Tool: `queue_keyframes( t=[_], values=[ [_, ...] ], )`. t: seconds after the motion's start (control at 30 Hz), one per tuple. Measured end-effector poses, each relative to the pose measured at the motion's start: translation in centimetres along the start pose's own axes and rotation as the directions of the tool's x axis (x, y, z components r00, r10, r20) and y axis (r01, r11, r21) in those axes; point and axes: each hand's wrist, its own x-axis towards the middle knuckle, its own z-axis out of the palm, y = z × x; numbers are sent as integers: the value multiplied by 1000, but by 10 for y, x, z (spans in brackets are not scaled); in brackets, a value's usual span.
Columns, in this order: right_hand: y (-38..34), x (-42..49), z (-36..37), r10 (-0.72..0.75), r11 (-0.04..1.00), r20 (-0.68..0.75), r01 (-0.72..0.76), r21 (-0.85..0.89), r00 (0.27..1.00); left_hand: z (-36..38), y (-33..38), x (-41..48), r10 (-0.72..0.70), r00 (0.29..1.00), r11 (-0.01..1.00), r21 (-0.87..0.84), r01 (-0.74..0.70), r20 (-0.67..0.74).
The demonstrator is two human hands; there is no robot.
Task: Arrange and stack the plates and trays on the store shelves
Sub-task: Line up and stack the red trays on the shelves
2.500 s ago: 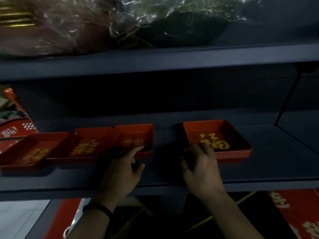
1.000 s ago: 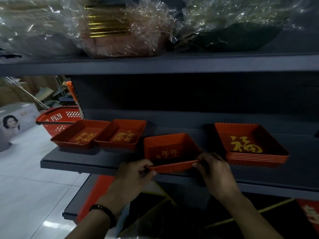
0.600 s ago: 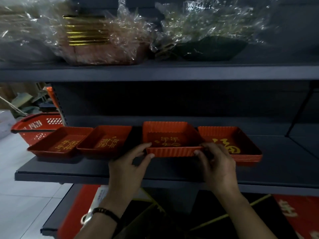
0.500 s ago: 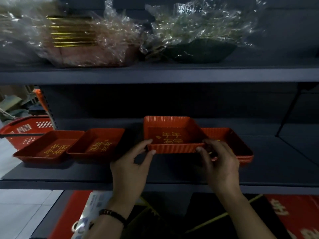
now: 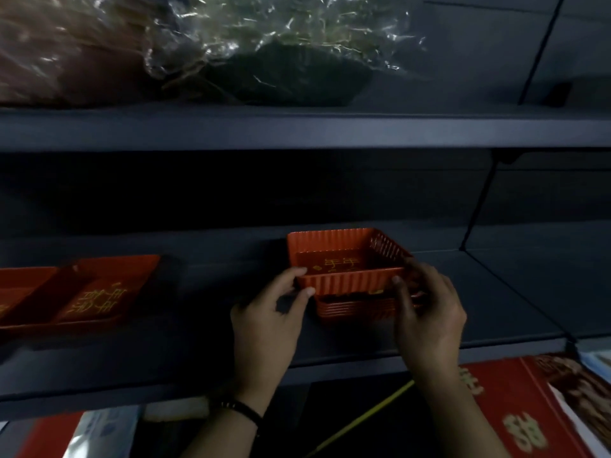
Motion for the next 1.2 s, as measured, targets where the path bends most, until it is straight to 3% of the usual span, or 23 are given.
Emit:
queue_keyframes(
  t=[0.4, 0.53, 0.73, 0.9, 1.07, 1.13, 1.2],
  values=[
    [23, 14, -8, 98, 995, -29, -98, -4, 995, 32, -11, 0, -36, 994, 999, -29, 40, 107],
    [29, 8, -4, 146, 987, 71, -140, -84, 987, 34, -24, 3, 3, 994, 986, 165, -21, 109],
    [36, 8, -2, 283, 933, 196, -222, -282, 939, 32, -33, 0, -21, 957, 986, 165, -28, 291],
    [31, 6, -5, 369, 882, 303, -228, -412, 879, 28, -26, 5, -44, 940, 950, 306, -65, 337],
    [19, 2, -2, 423, 862, 378, -237, -448, 823, 11, -19, -2, -184, 870, 973, 213, 94, 457],
    [8, -4, 2, 420, 856, 388, -216, -470, 820, -10, -21, -3, -261, 870, 940, 315, 131, 419],
    [-6, -11, 8, 390, 863, 395, -181, -471, 832, -42, -29, 0, -238, 918, 887, 456, 73, 317]
  ],
)
